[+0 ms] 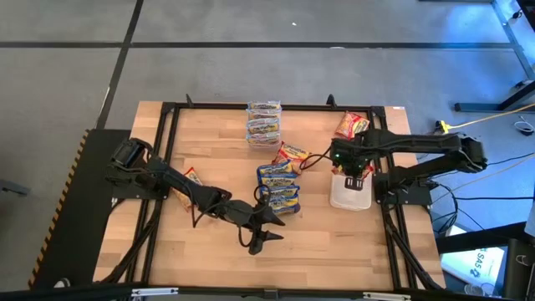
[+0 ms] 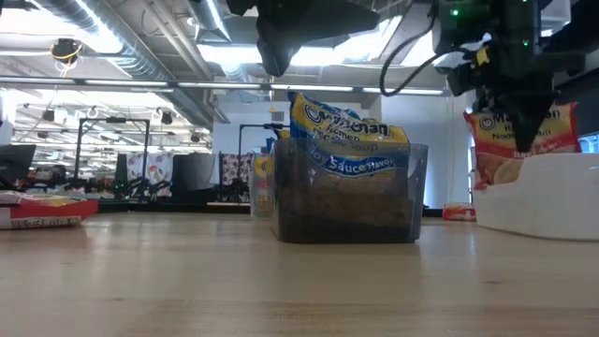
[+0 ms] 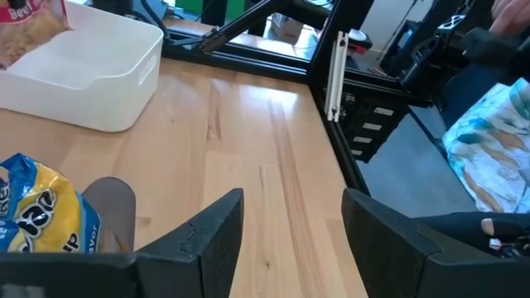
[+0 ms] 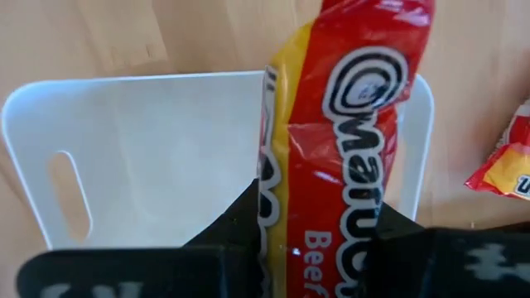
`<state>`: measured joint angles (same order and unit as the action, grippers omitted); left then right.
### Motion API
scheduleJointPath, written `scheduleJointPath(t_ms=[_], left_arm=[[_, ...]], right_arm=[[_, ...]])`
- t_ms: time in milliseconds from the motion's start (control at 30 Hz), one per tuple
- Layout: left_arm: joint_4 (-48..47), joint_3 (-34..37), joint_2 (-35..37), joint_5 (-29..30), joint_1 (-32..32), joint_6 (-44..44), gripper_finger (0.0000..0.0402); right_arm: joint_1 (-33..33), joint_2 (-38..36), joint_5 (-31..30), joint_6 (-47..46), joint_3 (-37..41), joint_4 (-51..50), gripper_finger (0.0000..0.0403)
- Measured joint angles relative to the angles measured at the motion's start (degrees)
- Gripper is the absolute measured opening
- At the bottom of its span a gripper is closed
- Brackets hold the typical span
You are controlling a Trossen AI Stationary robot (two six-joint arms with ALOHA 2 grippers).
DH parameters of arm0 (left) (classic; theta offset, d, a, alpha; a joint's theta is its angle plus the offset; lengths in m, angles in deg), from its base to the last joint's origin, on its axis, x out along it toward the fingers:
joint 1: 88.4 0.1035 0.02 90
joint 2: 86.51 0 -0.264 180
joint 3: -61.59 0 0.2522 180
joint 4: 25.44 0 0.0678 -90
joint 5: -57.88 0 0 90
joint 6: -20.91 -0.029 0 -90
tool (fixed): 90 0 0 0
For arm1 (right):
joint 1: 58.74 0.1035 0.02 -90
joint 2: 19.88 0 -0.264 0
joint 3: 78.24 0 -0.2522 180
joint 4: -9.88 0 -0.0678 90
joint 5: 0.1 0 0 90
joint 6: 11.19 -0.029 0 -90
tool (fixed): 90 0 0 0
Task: Sort Maruchan noodles
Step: Put the bottom left red noodle pack into the white bin
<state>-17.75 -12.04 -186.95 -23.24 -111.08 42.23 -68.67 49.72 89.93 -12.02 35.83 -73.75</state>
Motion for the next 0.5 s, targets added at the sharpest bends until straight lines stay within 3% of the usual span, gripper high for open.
scheduleJointPath(t_ms=[267, 500], left_arm=[[0.0, 0.0, -0.02, 0.0, 0.0, 0.0, 0.0199], [0.02, 0.0, -0.02, 0.0, 0.0, 0.01, 0.0199]], right_arm=[[0.09, 0.0, 0.35, 0.2, 2.06, 0.89, 0.0083], [0.2, -0.89, 1.62, -1.76, -5.87, -3.63, 0.0083]])
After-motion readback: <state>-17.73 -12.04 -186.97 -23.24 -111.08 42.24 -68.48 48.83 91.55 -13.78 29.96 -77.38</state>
